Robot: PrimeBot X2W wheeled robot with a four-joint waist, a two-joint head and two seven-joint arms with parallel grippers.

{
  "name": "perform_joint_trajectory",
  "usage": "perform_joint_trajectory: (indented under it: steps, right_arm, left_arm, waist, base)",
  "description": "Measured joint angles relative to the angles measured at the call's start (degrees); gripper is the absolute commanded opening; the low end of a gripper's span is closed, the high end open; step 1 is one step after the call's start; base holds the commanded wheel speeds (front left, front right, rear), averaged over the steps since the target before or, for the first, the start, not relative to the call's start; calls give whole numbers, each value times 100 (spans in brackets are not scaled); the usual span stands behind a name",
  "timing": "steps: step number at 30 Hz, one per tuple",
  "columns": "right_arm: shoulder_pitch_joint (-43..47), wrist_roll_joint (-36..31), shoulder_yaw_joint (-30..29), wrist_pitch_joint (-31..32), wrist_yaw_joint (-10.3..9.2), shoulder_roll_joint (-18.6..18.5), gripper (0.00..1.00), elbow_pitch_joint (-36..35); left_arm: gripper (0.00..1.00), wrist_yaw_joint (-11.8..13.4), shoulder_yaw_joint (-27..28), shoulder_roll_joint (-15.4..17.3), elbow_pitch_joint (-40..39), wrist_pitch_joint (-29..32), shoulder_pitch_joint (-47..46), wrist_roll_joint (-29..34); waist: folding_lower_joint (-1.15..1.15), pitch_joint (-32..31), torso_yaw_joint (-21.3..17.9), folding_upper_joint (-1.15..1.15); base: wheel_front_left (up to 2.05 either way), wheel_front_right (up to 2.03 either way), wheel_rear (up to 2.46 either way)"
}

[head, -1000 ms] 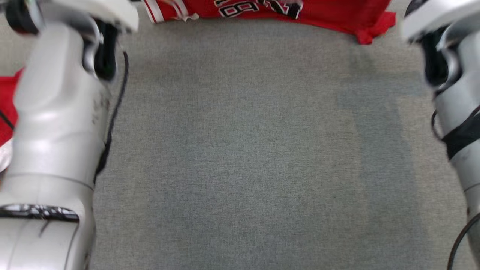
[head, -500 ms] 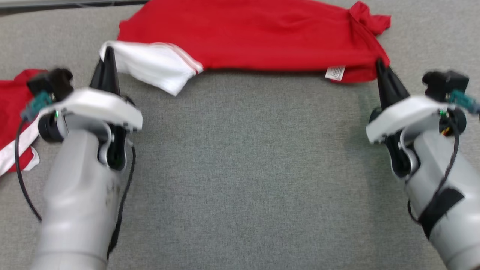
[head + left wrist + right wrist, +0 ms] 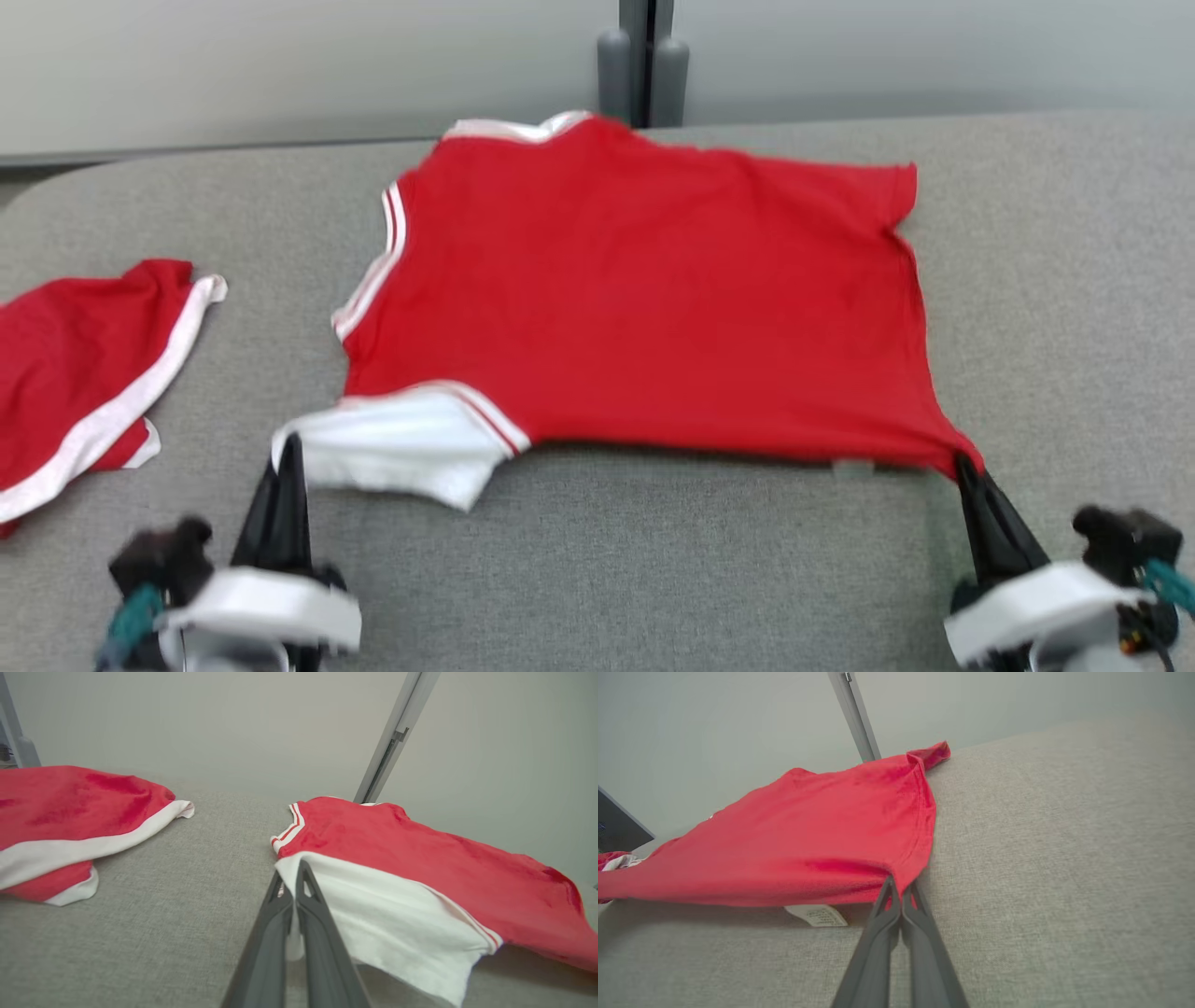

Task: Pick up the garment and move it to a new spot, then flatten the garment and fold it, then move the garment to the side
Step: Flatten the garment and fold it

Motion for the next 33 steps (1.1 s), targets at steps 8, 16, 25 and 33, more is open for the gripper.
perform_joint_trajectory:
  steps: [8,16,25,33]
  right_arm:
    - [1610,-323,-825,580,1,19,0,-1228]
    - [2497,-656,-1513,1470,1,396,0,-2361]
    - [2249,-784,-1678,2306,1,614,0,-2579]
    - [1004,-903,-1603,2809,0,539,0,-2216]
  left_arm:
    - [0,398,-260,11,-1741,790,1641,37]
    - [0,623,-344,154,-2917,1667,2223,68]
    - [0,513,-424,349,-2630,2434,1423,-157]
    - [0,240,-521,550,-1533,2829,-48,-390]
  waist:
    - [0,-530,143,0]
    - [0,-910,209,0]
    - [0,-639,143,0]
    - [0,12,43,0]
  base:
    - [0,0,0]
    - [0,0,0]
    - [0,0,0]
    - [0,0,0]
